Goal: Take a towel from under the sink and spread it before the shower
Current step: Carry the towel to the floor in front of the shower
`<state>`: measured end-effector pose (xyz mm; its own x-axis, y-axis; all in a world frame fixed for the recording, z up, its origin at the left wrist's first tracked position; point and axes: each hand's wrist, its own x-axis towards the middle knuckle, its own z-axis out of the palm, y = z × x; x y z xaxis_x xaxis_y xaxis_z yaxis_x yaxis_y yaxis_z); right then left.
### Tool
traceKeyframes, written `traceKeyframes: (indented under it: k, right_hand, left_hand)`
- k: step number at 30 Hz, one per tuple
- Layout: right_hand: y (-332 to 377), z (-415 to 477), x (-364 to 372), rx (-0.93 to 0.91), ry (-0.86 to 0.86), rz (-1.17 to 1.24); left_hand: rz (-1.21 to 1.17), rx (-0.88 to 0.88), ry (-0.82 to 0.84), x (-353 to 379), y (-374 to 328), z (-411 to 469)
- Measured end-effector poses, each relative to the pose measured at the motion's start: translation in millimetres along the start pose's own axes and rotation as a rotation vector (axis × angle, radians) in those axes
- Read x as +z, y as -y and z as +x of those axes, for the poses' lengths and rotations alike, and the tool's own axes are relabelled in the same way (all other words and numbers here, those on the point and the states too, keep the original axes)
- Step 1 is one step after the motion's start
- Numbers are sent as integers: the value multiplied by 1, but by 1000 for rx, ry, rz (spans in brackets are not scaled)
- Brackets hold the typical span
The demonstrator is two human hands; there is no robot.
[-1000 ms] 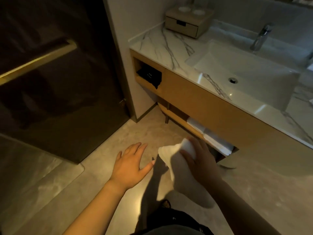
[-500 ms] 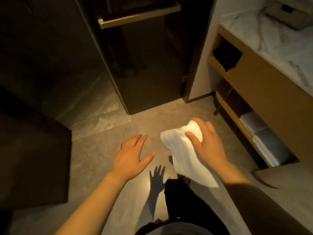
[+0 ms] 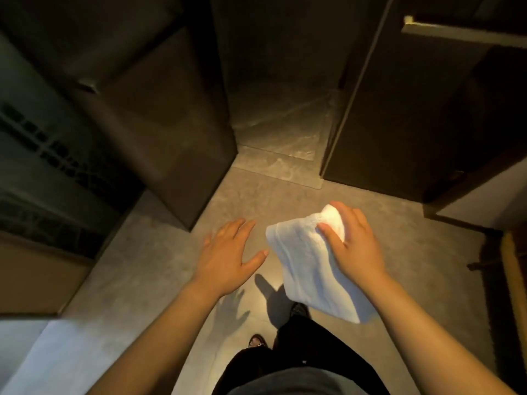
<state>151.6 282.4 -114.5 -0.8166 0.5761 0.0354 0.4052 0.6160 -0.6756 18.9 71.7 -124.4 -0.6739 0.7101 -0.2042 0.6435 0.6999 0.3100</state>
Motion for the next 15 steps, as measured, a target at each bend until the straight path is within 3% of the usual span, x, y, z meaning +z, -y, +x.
traceKeyframes:
  k: [7,15]
  right_hand:
    - [39,45,41,-153,174,5]
    - [55,93,70,-217,285,22]
  left_hand:
    - [-58,-212,-55,-16,44,-12]
    - [-87,-296,-84,-29,77,7]
